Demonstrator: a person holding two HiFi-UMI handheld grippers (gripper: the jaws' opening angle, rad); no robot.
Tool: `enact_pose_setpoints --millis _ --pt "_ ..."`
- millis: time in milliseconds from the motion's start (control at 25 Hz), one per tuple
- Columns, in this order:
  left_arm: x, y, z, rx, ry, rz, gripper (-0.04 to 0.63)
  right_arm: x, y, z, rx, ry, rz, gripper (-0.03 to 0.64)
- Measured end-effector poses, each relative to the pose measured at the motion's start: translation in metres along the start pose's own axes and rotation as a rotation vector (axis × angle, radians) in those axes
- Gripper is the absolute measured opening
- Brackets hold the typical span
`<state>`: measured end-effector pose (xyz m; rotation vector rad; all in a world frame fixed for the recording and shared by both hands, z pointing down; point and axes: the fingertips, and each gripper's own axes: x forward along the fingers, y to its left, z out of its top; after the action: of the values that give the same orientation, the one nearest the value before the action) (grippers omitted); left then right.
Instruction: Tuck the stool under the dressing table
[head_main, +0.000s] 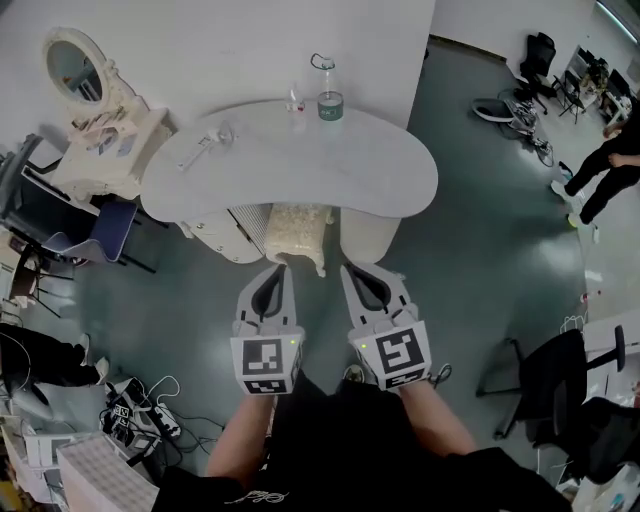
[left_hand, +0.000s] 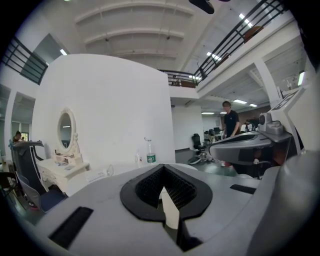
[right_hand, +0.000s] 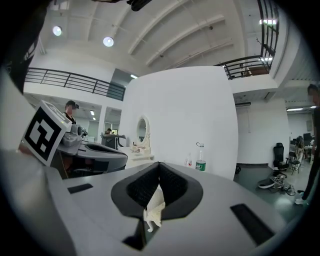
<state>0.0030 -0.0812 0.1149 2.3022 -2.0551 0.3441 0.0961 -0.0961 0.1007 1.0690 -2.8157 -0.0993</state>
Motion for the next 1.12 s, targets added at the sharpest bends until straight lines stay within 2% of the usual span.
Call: enact_pose_setpoints --millis 200,400,680,1120 --pt "-0.012 -0.020 -0.001 0.025 0.020 -0.027 0.005 -0.017 0.007 0.001 0.050 -0.033 0.003 0.006" --pt "-0.017 -0.018 0.000 0.068 0.021 -0.036 0.005 -0.017 0.010 0.003 0.065 -0.051 -0.017 0.006" --pt "-0.016 -0.025 0.000 0.042 0.014 -0.065 0.005 -0.023 0.008 0.001 0.064 -0.064 -0.052 0.006" --pt "-0.006 -0.051 0.008 0.052 -0.013 -0.124 0.005 -0.033 -0.004 0.004 0.064 -0.059 -0.091 0.006"
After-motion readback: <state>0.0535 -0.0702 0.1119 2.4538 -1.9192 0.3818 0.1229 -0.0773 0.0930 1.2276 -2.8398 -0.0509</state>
